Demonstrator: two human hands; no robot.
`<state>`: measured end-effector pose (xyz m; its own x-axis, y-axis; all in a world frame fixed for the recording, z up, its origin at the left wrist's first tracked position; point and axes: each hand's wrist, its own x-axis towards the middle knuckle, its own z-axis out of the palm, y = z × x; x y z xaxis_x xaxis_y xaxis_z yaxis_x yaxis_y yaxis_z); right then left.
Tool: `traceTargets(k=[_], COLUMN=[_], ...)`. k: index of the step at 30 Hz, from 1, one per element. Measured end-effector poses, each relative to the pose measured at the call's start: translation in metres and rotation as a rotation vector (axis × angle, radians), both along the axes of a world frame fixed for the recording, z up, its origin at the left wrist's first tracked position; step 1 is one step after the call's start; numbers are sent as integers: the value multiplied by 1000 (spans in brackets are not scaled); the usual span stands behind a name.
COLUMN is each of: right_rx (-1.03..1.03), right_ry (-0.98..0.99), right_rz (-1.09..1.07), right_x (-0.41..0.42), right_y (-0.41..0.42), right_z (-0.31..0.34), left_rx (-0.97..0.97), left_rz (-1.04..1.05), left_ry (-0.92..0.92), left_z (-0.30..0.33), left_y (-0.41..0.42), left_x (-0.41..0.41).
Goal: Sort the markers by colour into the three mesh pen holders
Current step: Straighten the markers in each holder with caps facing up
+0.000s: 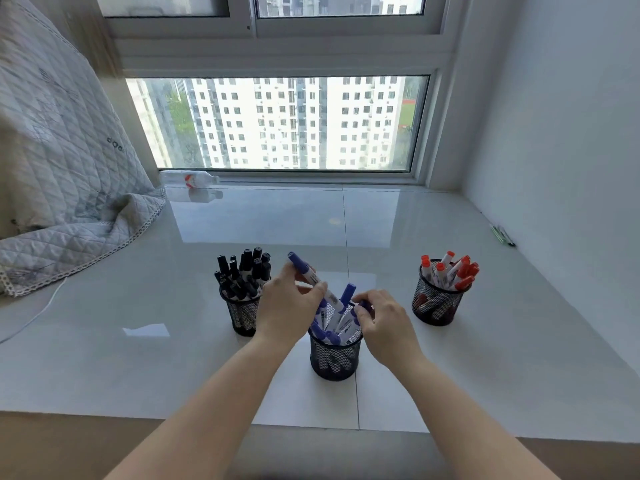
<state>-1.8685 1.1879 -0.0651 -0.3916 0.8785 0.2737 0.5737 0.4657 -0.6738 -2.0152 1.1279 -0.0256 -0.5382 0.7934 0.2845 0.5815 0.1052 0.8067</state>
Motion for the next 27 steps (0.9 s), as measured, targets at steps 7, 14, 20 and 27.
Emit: traceTargets(k=[7,14,20,27], right_rx=[-32,-61,-59,-64], right_ry=[48,90,120,192], right_rz=[-35,-49,-56,-55], right_x=[-1,-1,-3,-4], right_y=[2,1,1,-4], right_z=[-2,-3,-6,-11], left_rx=[47,-71,-129,-160], left_rz=[-15,-86,-88,-137], left_ry=[181,356,496,548], left_z=[1,-2,-11,-30], left_y=[0,2,2,-9], left_x=[8,4,2,3])
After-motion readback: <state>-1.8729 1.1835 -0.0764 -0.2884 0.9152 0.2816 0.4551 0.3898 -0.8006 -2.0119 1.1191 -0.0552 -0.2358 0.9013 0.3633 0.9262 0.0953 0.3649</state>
